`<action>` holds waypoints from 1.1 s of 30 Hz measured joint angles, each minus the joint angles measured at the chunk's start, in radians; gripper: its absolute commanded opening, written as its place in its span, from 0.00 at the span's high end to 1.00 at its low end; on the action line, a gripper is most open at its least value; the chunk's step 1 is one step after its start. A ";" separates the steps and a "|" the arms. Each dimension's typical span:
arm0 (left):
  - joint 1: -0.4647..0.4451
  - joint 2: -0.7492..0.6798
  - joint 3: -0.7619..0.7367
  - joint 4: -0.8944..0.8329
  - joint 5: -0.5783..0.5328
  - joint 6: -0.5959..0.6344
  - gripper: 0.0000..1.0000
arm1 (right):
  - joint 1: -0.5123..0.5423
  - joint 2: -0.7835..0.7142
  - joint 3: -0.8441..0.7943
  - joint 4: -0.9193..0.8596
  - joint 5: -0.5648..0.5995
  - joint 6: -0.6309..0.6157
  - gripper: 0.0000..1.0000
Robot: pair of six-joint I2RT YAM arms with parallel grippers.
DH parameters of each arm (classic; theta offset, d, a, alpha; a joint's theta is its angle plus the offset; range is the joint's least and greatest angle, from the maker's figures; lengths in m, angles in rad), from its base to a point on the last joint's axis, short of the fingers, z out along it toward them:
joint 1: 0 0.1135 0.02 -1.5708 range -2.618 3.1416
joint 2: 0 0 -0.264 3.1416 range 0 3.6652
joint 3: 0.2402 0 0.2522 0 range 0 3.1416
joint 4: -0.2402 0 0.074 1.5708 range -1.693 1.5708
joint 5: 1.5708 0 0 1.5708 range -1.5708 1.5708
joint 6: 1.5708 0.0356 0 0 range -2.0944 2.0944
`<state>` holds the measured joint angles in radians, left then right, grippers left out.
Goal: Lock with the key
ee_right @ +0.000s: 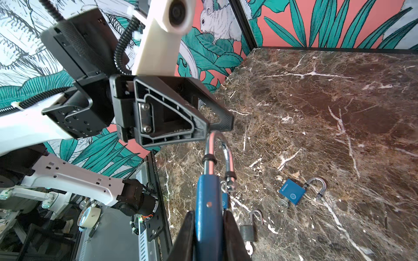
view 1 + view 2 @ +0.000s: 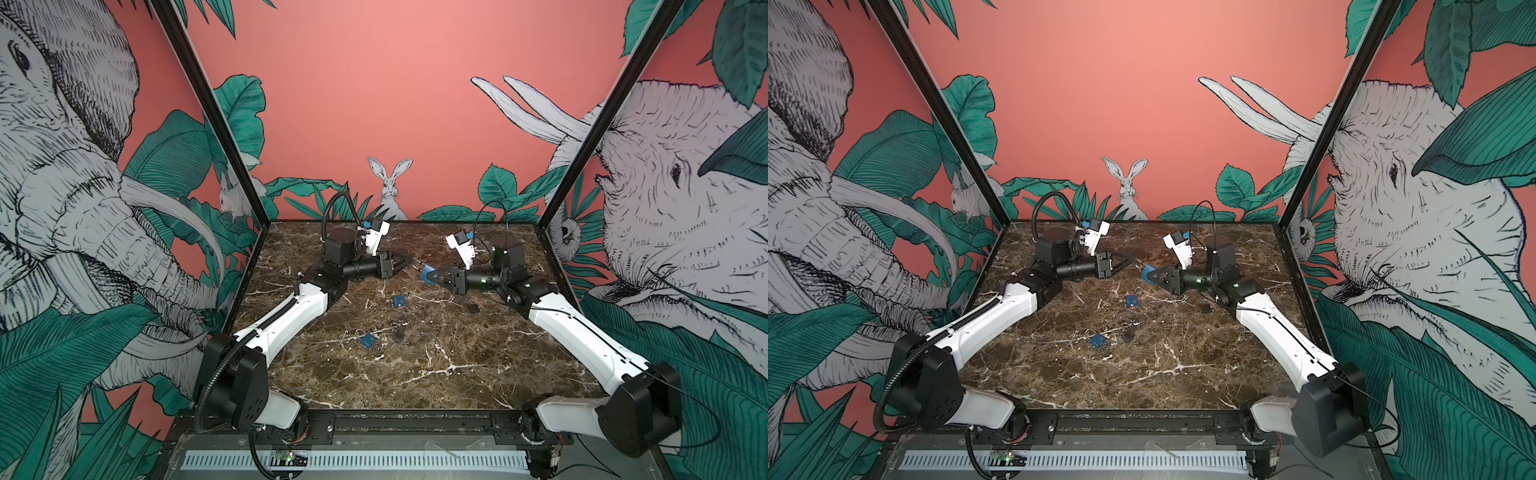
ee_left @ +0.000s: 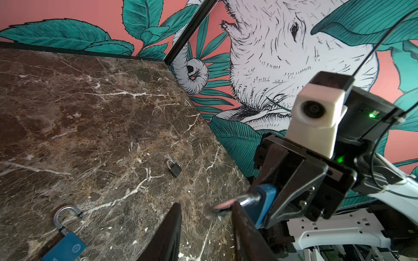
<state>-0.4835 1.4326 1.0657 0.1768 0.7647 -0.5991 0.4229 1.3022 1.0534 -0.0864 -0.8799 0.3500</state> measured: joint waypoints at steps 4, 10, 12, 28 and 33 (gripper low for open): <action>0.001 0.001 -0.010 0.043 0.011 -0.034 0.64 | 0.000 0.014 -0.002 0.032 -0.006 0.023 1.00; 0.001 0.011 -0.016 0.134 0.038 -0.094 0.62 | 0.000 0.034 -0.002 0.074 -0.023 0.054 1.00; 0.003 0.019 -0.016 0.157 0.047 -0.111 0.62 | 0.000 0.037 -0.003 0.079 -0.025 0.061 1.00; 0.003 0.034 -0.034 0.200 0.085 -0.150 0.80 | 0.000 0.056 -0.002 0.127 -0.044 0.094 1.00; 0.005 0.031 -0.036 0.202 0.088 -0.156 0.98 | -0.005 0.060 -0.004 0.127 -0.048 0.102 1.00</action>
<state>-0.4786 1.4639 1.0294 0.3790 0.8524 -0.7547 0.4183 1.3617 1.0496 0.0406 -0.9276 0.4522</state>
